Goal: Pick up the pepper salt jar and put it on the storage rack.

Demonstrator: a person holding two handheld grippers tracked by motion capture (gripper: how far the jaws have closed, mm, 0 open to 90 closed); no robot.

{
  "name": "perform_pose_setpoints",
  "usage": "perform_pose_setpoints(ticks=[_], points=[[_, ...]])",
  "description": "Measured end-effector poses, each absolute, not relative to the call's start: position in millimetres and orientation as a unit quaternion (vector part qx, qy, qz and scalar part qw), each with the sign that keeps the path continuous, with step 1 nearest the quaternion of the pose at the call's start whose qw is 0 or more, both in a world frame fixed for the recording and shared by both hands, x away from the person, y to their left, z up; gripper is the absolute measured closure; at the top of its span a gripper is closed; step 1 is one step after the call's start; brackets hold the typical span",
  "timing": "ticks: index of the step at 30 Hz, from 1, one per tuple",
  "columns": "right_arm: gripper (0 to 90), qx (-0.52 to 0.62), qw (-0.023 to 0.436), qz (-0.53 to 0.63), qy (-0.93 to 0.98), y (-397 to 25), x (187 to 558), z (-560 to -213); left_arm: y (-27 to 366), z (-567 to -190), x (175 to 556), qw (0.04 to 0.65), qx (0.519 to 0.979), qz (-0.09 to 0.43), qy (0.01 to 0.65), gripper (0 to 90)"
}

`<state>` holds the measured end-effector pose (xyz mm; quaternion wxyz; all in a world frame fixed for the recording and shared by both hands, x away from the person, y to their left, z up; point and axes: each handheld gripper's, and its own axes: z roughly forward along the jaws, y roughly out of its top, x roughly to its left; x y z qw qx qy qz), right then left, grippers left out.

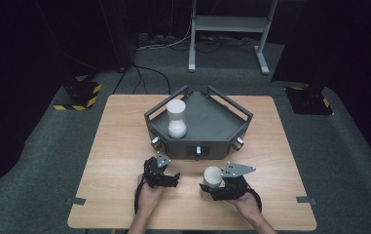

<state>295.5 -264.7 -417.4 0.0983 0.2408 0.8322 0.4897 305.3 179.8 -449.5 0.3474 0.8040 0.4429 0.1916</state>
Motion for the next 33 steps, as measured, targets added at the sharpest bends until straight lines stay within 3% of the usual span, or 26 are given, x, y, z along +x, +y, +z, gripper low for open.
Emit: perform_pose_setpoints(ticks=[17,33], points=[[34.5,0.232,0.131,0.490,0.830,-261.2,283.0,-419.9,179.8,-449.5,305.3,0.347,0.804,0.191,0.443,7.1],[34.7,0.232,0.123,0.499,0.826,-259.9,285.1,-414.3,179.9,-449.4,305.3,0.347,0.804,0.191,0.443,7.1]])
